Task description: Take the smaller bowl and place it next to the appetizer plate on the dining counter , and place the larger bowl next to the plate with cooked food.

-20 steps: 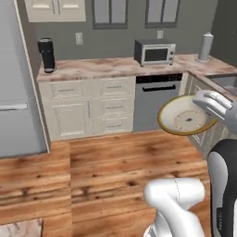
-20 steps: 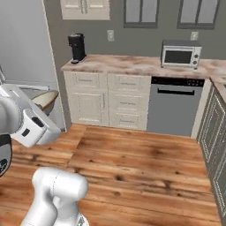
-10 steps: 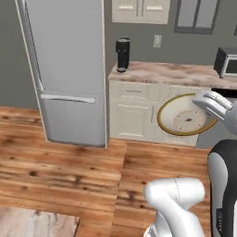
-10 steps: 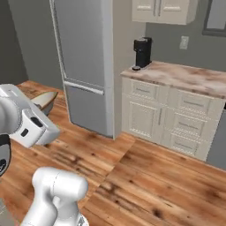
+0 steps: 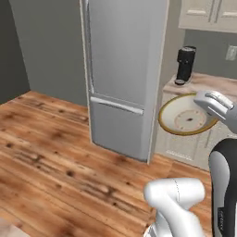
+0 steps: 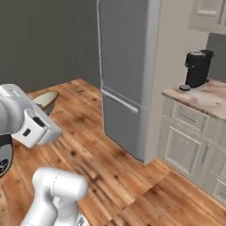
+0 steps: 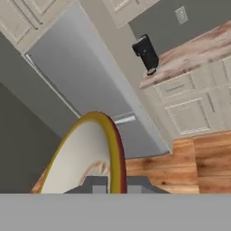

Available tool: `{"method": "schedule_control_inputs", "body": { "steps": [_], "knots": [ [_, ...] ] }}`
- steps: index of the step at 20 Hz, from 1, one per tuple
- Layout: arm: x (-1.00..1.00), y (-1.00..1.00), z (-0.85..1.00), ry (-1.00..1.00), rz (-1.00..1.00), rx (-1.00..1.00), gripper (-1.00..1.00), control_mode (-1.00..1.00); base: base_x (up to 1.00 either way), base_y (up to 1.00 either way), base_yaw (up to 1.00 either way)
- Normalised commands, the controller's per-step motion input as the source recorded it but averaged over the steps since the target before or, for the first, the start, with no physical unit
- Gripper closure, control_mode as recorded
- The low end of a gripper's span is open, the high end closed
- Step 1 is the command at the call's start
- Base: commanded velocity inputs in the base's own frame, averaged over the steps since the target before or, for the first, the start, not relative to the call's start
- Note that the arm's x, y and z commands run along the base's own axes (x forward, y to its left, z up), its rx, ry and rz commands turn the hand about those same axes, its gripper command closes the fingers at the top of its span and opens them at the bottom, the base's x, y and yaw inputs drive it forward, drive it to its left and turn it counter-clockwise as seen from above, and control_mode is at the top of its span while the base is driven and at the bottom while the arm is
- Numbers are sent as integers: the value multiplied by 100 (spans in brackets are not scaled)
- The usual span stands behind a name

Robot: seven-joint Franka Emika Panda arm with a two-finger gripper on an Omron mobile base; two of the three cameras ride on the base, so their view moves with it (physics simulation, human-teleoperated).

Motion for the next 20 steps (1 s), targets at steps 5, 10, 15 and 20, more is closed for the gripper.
{"method": "schedule_control_inputs", "body": {
  "steps": [5,10,15,20],
  "knots": [
    [0,0,0,0,0,0,100,100,91,0,71],
    [0,0,0,0,0,0,100,100,98,0,71],
    [0,0,0,0,0,0,100,100,100,-7,63],
    [0,0,0,0,0,0,100,100,100,-13,54]
  ]
}}
